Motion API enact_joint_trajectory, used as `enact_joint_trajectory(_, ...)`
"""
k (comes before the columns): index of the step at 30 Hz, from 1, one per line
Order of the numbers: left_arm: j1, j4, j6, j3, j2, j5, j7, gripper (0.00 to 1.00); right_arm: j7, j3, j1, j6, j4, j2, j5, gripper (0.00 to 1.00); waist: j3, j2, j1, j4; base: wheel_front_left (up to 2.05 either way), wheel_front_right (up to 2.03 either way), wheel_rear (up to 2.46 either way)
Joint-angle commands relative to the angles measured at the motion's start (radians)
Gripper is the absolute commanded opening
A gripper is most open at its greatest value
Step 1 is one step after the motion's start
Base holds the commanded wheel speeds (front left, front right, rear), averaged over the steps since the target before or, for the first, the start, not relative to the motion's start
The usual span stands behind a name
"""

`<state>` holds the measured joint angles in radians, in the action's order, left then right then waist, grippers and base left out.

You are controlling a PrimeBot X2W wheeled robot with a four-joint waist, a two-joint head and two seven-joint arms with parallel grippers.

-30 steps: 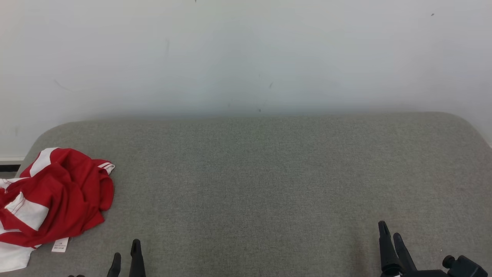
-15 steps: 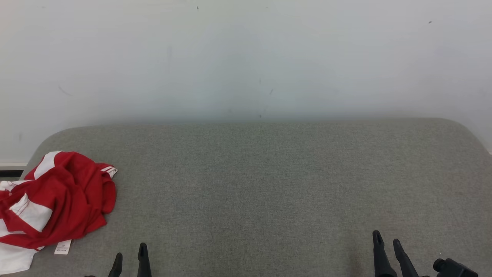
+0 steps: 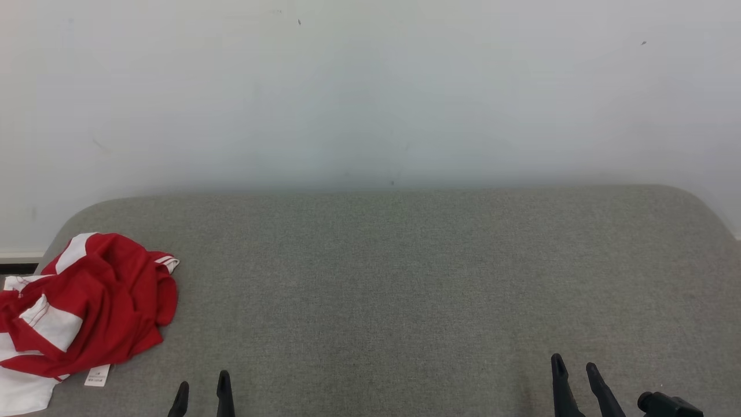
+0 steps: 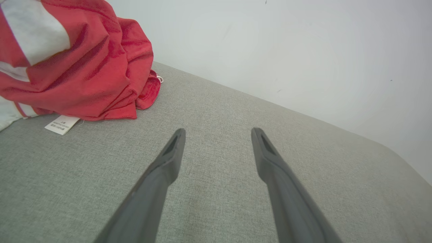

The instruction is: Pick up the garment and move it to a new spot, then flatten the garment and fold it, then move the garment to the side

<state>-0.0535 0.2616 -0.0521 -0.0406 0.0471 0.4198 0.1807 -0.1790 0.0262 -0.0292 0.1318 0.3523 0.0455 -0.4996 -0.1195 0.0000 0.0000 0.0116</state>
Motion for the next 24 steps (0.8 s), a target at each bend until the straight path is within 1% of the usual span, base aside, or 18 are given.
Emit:
enact_joint_trajectory(1,-0.005,-0.002,0.002,-0.004,0.004,-0.028,0.009,1.00,-0.011,0.004,-0.005,-0.001,0.000,0.006,0.025,1.00,-0.002,0.0000,0.0000,0.001,0.00,0.00,0.00)
enact_joint_trajectory(24,-0.029,0.013,0.019,-0.029,0.005,-0.195,0.059,1.00,-0.057,0.018,-0.017,-0.002,0.038,0.006,0.215,1.00,-0.031,0.0000,0.0000,0.003,0.00,0.00,0.00)
